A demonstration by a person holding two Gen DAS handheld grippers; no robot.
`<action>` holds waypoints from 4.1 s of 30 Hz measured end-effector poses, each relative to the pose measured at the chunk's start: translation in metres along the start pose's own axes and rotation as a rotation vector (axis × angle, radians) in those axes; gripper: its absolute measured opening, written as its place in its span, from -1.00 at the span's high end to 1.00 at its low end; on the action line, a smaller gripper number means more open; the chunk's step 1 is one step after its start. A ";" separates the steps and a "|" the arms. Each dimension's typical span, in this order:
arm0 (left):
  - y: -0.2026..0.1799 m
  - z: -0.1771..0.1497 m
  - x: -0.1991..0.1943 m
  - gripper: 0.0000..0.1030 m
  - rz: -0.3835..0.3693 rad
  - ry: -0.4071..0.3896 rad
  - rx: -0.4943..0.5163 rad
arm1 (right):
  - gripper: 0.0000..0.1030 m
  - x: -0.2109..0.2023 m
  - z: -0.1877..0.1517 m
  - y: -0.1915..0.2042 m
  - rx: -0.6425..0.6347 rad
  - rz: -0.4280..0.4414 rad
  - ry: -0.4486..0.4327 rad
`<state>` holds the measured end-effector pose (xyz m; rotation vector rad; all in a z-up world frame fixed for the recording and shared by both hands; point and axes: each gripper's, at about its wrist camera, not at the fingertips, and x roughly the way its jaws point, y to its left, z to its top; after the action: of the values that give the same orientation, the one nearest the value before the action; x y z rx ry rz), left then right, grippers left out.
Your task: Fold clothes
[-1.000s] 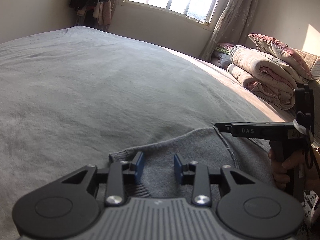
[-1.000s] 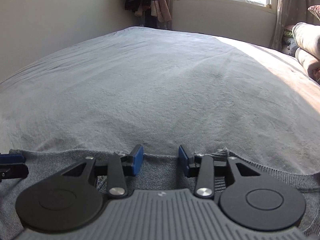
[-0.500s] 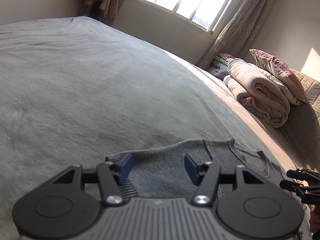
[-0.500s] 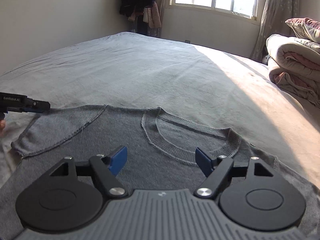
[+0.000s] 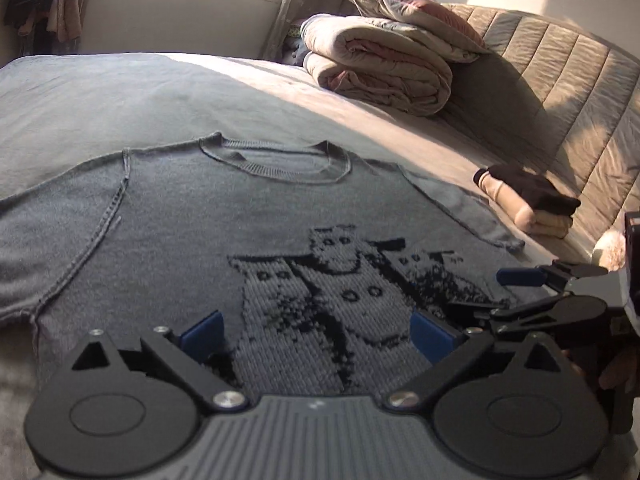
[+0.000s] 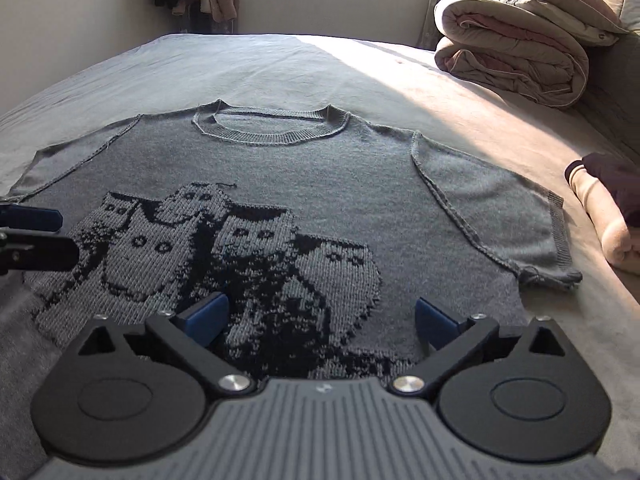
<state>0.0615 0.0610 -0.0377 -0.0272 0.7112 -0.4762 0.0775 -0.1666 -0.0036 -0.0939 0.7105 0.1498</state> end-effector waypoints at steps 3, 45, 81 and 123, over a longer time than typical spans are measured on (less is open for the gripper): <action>-0.013 -0.020 -0.014 -0.95 0.090 -0.025 0.069 | -1.00 -0.021 -0.022 -0.013 0.069 -0.002 -0.030; -0.096 -0.043 -0.150 -0.99 0.215 0.061 0.141 | -1.00 -0.143 -0.066 -0.111 0.582 -0.066 0.178; -0.074 0.057 0.075 -0.98 0.225 -0.114 -0.005 | -0.76 0.007 -0.002 -0.195 0.734 -0.139 -0.187; 0.034 0.067 0.086 -0.24 -0.127 -0.145 -0.456 | 0.83 0.079 0.140 -0.021 0.275 0.044 0.058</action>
<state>0.1739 0.0451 -0.0467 -0.5321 0.6655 -0.4204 0.2303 -0.1603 0.0511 0.1814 0.7848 0.0908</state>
